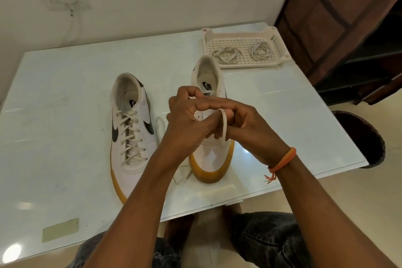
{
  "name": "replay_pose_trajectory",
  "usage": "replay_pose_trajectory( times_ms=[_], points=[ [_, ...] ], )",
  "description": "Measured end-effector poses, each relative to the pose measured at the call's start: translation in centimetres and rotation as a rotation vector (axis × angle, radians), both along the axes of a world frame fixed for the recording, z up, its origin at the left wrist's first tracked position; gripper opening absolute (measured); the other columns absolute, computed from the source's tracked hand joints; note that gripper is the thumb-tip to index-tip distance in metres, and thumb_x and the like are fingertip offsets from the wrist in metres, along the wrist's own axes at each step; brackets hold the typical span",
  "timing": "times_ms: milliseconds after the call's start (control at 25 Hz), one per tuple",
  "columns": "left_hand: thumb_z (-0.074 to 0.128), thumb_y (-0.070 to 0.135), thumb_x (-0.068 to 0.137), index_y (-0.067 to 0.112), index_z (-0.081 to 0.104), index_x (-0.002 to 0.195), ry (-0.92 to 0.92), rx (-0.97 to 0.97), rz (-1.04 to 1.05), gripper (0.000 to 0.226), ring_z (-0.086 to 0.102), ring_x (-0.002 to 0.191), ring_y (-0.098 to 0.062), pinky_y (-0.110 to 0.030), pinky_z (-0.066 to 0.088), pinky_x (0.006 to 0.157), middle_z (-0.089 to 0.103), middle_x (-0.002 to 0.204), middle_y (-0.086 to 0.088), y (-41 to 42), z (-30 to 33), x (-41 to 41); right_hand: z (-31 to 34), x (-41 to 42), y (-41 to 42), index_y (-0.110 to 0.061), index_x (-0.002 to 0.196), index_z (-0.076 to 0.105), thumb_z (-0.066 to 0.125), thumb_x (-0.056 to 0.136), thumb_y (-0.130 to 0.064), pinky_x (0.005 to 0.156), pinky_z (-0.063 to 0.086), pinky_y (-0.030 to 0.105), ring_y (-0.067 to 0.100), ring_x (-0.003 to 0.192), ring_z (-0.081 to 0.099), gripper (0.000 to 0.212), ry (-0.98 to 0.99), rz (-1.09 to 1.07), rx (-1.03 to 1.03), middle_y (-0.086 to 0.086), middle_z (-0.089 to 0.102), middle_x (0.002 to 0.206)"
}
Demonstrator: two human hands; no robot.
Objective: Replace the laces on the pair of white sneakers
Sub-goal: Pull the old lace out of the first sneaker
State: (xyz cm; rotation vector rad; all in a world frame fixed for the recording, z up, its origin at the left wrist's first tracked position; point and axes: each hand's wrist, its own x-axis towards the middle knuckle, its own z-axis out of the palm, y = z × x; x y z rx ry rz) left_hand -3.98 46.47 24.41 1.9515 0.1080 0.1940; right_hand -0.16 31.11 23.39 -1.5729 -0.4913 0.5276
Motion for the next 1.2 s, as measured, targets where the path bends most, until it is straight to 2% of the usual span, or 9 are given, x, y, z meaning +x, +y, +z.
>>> replay_pose_trajectory(
  times_ms=[160,320,400,480,600,680,840,1040,1200],
  points=[
    [0.079,0.033,0.078,0.058,0.060,0.101,0.080,0.067,-0.177,0.039,0.031,0.129,-0.010,-0.005,0.028,0.089,0.038,0.136,0.012,-0.3,0.6,-0.3,0.0,-0.3,0.3,-0.004,0.100,0.072,0.055,0.092,0.003,0.071,0.058,0.038,0.023,0.077,0.070,0.020,-0.055,0.100,-0.201,0.011,0.073,0.084],
    [0.075,0.036,0.074,0.051,0.049,0.131,0.180,0.237,-0.129,0.064,0.037,0.128,-0.011,-0.030,0.034,0.103,0.039,0.141,0.011,2.5,-0.7,-0.2,0.4,1.7,-2.2,-0.006,0.091,0.071,0.057,0.094,-0.004,0.065,0.054,0.031,0.018,0.068,0.065,0.014,0.053,-0.223,-0.187,0.012,0.072,0.078],
    [0.069,0.022,0.081,0.035,0.061,0.118,0.238,0.352,0.017,0.040,0.056,0.109,-0.011,-0.035,0.046,0.098,0.057,0.126,0.007,3.5,-1.8,-0.1,0.0,3.2,-4.8,-0.011,0.088,0.070,0.058,0.091,0.000,0.065,0.054,0.031,0.020,0.072,0.067,0.016,0.034,-0.520,-0.222,0.012,0.072,0.079],
    [0.066,0.015,0.086,0.026,0.069,0.091,0.324,0.391,0.071,0.012,0.063,0.085,-0.006,-0.018,0.051,0.077,0.070,0.100,0.007,3.7,-2.4,-0.1,-1.0,3.9,-7.1,-0.016,0.084,0.070,0.058,0.085,0.008,0.072,0.054,0.030,0.024,0.085,0.069,0.027,-0.083,-0.638,-0.485,0.010,0.073,0.090],
    [0.066,0.021,0.088,0.022,0.070,0.074,0.387,0.433,0.060,0.015,0.061,0.068,-0.002,-0.006,0.036,0.053,0.069,0.076,0.010,3.2,-2.4,-0.2,-1.8,3.4,-7.5,-0.018,0.076,0.071,0.051,0.082,0.013,0.075,0.050,0.031,0.025,0.084,0.062,0.037,-0.215,-0.672,-0.909,0.011,0.069,0.109],
    [0.071,0.032,0.086,0.019,0.070,0.074,0.386,0.419,0.054,0.017,0.061,0.066,-0.003,-0.012,0.037,0.053,0.068,0.073,0.009,3.0,-2.0,-0.3,-1.0,3.1,-6.2,-0.020,0.066,0.064,0.050,0.082,0.010,0.075,0.050,0.033,0.023,0.077,0.060,0.036,-0.422,-0.768,-0.883,0.011,0.069,0.097],
    [0.085,0.035,0.071,0.017,0.073,0.078,0.398,0.408,-0.017,0.023,0.064,0.073,-0.007,-0.018,0.046,0.062,0.068,0.076,0.008,3.2,-1.7,-0.5,-1.5,1.1,-1.1,-0.013,0.090,0.069,0.061,0.076,0.001,0.082,0.049,0.026,0.016,0.088,0.061,0.021,-0.664,-0.389,-0.535,0.003,0.066,0.095],
    [0.080,0.022,0.079,0.014,0.077,0.081,0.331,0.457,-0.043,0.009,0.066,0.083,-0.011,-0.027,0.050,0.078,0.071,0.084,0.004,3.0,-1.7,-0.6,-3.1,0.0,0.8,-0.013,0.115,0.070,0.063,0.089,-0.007,0.091,0.053,0.040,0.027,0.105,0.061,0.028,-0.715,-0.177,-0.721,0.010,0.060,0.122],
    [0.067,0.018,0.090,0.020,0.073,0.082,0.306,0.311,0.015,0.010,0.066,0.080,-0.005,-0.023,0.050,0.071,0.071,0.085,0.010,3.9,-1.0,-0.6,-3.2,0.8,0.0,-0.020,0.118,0.070,0.056,0.091,-0.001,0.114,0.030,0.050,0.028,0.130,0.050,0.035,-0.767,-0.126,-0.875,0.009,0.053,0.141]
  ],
)
